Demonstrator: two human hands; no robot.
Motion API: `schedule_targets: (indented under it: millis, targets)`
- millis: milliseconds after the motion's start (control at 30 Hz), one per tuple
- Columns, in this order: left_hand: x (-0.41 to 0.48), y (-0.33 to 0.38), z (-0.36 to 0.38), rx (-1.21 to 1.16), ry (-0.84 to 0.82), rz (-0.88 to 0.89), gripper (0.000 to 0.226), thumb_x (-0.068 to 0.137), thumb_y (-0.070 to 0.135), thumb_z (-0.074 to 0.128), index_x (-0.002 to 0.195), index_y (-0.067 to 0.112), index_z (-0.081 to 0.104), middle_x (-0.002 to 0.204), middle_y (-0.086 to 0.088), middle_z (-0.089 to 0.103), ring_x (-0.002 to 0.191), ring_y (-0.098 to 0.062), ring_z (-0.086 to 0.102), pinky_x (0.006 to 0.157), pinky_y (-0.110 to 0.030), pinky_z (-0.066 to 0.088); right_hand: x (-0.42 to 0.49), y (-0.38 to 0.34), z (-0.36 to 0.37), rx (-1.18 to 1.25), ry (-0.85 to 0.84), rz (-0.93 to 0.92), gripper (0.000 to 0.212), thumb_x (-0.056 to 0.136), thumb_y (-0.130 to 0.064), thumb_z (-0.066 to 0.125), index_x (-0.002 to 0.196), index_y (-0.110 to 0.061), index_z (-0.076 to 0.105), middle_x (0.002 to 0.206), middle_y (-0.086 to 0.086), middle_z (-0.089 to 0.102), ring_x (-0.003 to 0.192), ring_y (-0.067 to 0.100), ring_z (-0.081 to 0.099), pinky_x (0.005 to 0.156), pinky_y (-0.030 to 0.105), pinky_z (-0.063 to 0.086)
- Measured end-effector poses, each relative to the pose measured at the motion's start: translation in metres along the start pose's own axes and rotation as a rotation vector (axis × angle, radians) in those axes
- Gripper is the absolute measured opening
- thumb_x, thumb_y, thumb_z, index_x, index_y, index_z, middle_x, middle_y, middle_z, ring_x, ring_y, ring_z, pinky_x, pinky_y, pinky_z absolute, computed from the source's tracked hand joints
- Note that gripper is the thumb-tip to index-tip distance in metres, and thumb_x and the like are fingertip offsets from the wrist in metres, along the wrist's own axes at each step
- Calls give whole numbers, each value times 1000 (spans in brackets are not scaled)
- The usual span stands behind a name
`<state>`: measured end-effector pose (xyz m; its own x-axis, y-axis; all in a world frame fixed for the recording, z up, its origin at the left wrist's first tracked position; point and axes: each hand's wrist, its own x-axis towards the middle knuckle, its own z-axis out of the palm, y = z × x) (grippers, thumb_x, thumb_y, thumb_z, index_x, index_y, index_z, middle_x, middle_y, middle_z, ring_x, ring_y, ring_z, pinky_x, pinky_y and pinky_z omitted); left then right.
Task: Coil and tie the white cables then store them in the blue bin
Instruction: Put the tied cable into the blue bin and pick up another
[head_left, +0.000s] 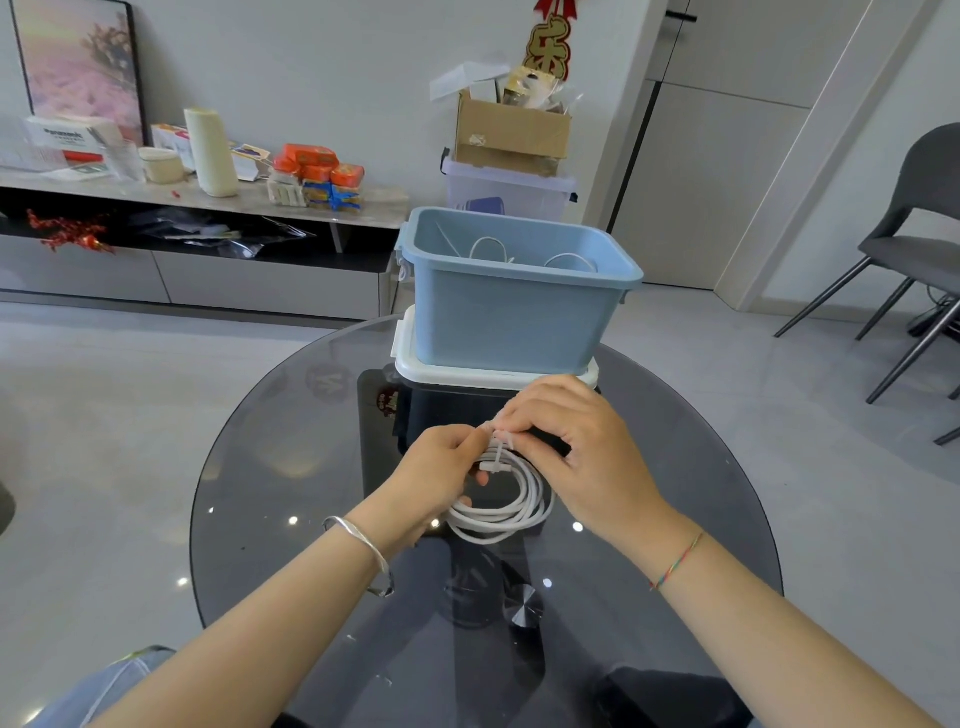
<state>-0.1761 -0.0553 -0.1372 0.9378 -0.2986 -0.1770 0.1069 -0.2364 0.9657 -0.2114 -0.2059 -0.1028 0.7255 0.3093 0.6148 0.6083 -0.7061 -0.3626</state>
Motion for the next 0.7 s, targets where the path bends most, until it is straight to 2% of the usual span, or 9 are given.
schedule_targets:
  millis: [167,267,333,433,500,633,700]
  targets:
    - [0,-1,-1,0,-7,13,37,101,33,40,76,12,57,60,1,51,39,-3,34,47,-19,34,-3,-3,4,52,15,63,16,90,-23,57,91,-14,70,82,-9,68,79,10,62,73,36,52]
    - [0,-1,-4,-18,-6,-11,37,101,37,39,81,11,58,61,1,52,39,-5,31,46,-18,33,-1,-3,2,150,-15,162,18,94,-27,52,87,-13,62,77,-8,70,77,12,66,72,40,52]
    - [1,-1,-4,-35,-28,-17,37,100,39,38,85,11,57,62,0,52,43,-8,30,47,-19,36,0,-2,0,206,-46,241,17,97,-20,50,85,-9,55,76,-7,72,77,10,67,77,37,52]
    - [0,-2,-2,-59,-48,-8,37,100,40,39,88,10,56,62,1,51,44,-8,31,50,-23,40,0,-1,-3,258,-80,326,16,99,-18,45,83,-13,46,77,-5,74,80,5,67,79,25,50]
    - [-1,-3,0,-46,-57,-3,35,100,39,40,87,10,55,62,0,50,45,-8,32,50,-23,40,0,0,-3,261,-98,354,18,99,-19,44,83,-14,43,78,-6,74,81,6,68,79,25,49]
    - [0,-7,3,8,-46,10,38,100,38,43,72,13,50,63,-2,49,51,-10,36,51,-24,39,-2,0,-2,259,-89,322,15,95,-21,52,88,-9,56,85,-6,73,89,7,67,85,33,51]
    - [0,-6,4,0,-33,4,39,100,39,43,68,16,48,61,-1,49,50,-9,36,52,-23,40,-3,-2,-1,239,-56,286,15,95,-20,52,88,-8,59,84,-7,71,87,11,67,82,38,53]
